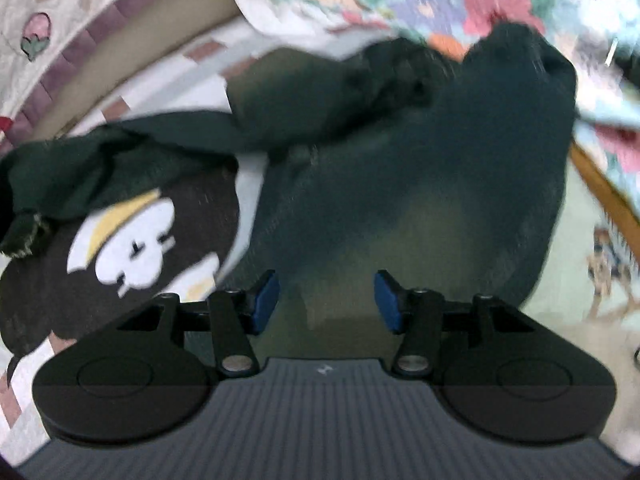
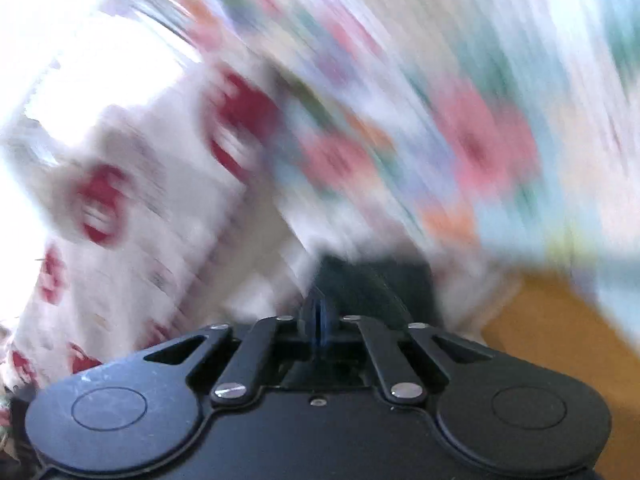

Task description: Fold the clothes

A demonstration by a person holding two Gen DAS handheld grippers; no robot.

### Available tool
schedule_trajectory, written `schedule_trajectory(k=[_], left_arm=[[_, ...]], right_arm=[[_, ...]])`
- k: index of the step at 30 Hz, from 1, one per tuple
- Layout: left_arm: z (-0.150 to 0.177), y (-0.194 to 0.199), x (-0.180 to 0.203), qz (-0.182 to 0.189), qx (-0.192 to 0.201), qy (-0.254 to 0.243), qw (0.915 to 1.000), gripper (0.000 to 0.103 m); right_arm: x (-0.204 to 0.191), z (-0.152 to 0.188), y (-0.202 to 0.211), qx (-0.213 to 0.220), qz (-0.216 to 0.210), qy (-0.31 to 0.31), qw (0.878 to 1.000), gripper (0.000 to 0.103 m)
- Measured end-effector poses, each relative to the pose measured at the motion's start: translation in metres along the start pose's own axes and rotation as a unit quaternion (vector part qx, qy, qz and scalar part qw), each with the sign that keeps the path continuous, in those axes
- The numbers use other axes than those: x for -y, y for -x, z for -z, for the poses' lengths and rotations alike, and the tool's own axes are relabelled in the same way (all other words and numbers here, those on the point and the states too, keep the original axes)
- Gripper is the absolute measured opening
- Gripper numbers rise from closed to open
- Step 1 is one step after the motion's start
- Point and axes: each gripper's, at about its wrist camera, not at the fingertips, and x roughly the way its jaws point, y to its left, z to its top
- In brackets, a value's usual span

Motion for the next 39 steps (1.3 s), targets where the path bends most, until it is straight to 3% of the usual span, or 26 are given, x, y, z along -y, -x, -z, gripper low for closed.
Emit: schedule_trajectory(k=[1,3,5,7,8,12,14,16,21,23,25,27,30,33,34,35,36,37,39], left_arm=[[0.005,-0.003,0.002,0.004,-0.010,-0.004,0.9999,0.052],[0.008,-0.006,0.003,0.007,-0.017,-0.001,0.9998,0.052],[0.010,-0.010,0.004,0.008,-0.023,0.004,0.9997,0.052],[0.012,-0.014,0.005,0.010,-0.029,0.009,0.9995,0.052],[0.011,-0.014,0.005,0.009,-0.030,0.009,0.9995,0.052],[0.010,0.001,-0.002,-0.015,-0.005,0.020,0.9997,0.052],[0.010,0.011,-0.011,-0.035,0.012,0.031,0.9988,0.052],[0.014,0.024,-0.031,-0.071,0.033,0.050,0.9957,0.052],[0.036,0.059,-0.103,-0.172,0.065,0.114,0.9762,0.052],[0.048,0.072,-0.133,-0.203,0.073,0.142,0.9661,0.053],[0.059,0.084,-0.165,-0.211,0.089,0.190,0.9547,0.054],[0.067,0.092,-0.194,-0.217,0.103,0.229,0.9434,0.054],[0.070,0.091,-0.224,-0.231,0.115,0.258,0.9313,0.055],[0.073,0.091,-0.255,-0.244,0.126,0.286,0.9180,0.059],[0.074,0.091,-0.266,-0.248,0.130,0.295,0.9133,0.059],[0.075,0.091,-0.276,-0.253,0.134,0.304,0.9085,0.059],[0.076,0.091,-0.286,-0.257,0.138,0.314,0.9036,0.059],[0.076,0.087,-0.293,-0.259,0.139,0.318,0.9013,0.059],[0.075,0.077,-0.304,-0.262,0.137,0.323,0.8988,0.056]], right_arm=[[-0.007,-0.010,0.010,0.019,0.007,0.029,0.999,0.000],[-0.010,-0.026,0.018,0.014,0.049,0.077,0.996,0.000],[-0.003,-0.028,0.013,-0.022,0.088,0.085,0.992,0.002],[-0.001,-0.022,0.002,-0.073,0.086,0.088,0.990,0.003],[-0.006,-0.017,-0.001,-0.082,0.079,0.092,0.989,0.008],[-0.040,0.003,-0.024,-0.113,0.032,0.133,0.984,0.013],[-0.062,0.012,-0.042,-0.136,0.008,0.160,0.978,0.026],[-0.084,0.020,-0.057,-0.149,-0.016,0.187,0.971,0.032],[-0.151,0.032,-0.088,-0.157,-0.092,0.266,0.947,0.041],[-0.177,0.033,-0.103,-0.147,-0.122,0.317,0.929,0.054],[-0.201,0.032,-0.119,-0.131,-0.150,0.372,0.907,0.062],[-0.220,0.029,-0.138,-0.105,-0.163,0.417,0.888,0.063],[-0.255,0.025,-0.179,-0.122,-0.178,0.461,0.861,0.063],[-0.296,0.027,-0.223,-0.166,-0.184,0.497,0.831,0.061],[-0.309,0.030,-0.236,-0.178,-0.183,0.510,0.822,0.049],[-0.320,0.033,-0.250,-0.185,-0.177,0.522,0.814,0.024],[-0.333,0.037,-0.265,-0.197,-0.171,0.531,0.806,0.006],[-0.345,0.043,-0.280,-0.211,-0.167,0.532,0.803,0.000],[-0.361,0.056,-0.309,-0.233,-0.163,0.524,0.803,0.000]])
